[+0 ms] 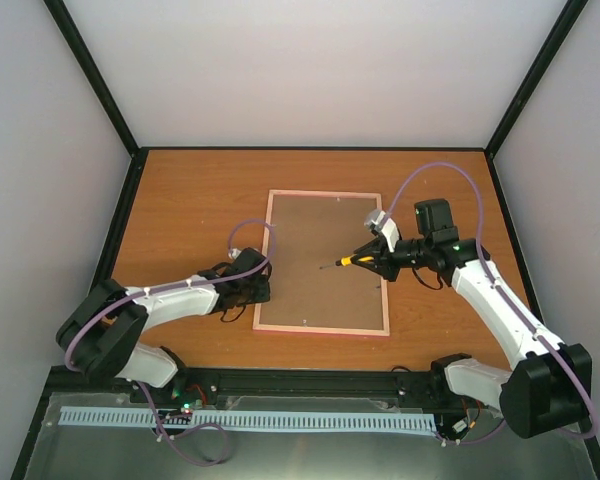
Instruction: Take the photo out of the frame
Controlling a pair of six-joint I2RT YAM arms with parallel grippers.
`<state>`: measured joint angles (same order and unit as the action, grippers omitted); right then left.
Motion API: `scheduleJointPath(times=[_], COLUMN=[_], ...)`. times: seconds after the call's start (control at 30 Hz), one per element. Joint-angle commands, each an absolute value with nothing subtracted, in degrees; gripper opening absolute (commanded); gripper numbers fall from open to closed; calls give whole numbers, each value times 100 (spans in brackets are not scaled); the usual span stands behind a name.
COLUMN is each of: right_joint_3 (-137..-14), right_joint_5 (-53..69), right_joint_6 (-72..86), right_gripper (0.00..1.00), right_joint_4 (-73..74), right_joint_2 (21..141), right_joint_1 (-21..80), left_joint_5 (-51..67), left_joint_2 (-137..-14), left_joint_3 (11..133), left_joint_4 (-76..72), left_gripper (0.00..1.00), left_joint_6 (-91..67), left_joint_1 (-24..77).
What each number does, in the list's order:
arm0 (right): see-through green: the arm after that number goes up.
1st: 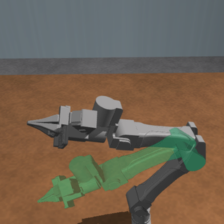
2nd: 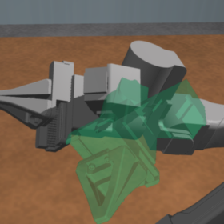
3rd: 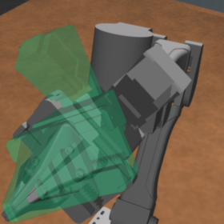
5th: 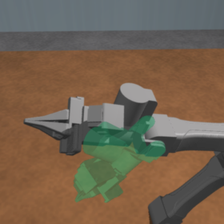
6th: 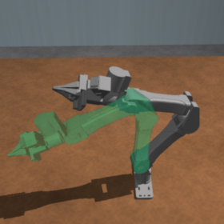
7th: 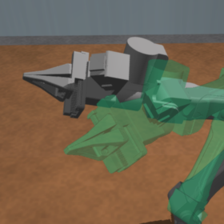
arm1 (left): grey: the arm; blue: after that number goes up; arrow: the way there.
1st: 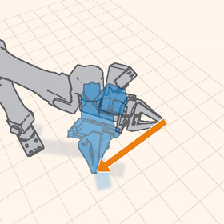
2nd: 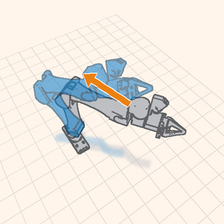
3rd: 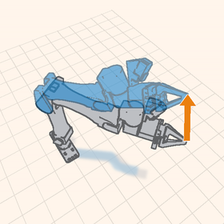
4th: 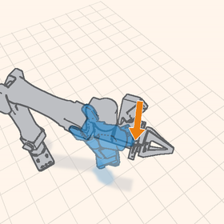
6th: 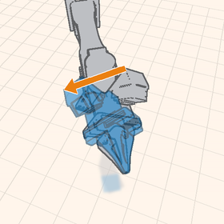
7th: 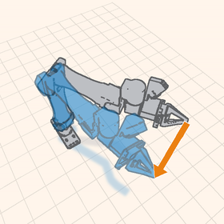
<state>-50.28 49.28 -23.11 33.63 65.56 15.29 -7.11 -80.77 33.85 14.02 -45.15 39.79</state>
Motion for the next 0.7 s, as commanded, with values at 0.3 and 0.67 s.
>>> scheduleJointPath(times=[0.3, 0.67], right_joint_3=[-4996, -5388], right_joint_5=[4898, 3408], right_joint_6=[-2399, -2666], right_gripper=[3, 3], right_joint_4=[3305, 3377], right_joint_2=[6939, 7261], right_joint_1=[1533, 2755], left_joint_5=[-12, -114], left_joint_2=[-8445, -8844], left_joint_3=[3179, 3429], left_joint_4=[426, 452], left_gripper=[1, 1], left_joint_6=[-3753, -3621], left_joint_1=[4198, 4564])
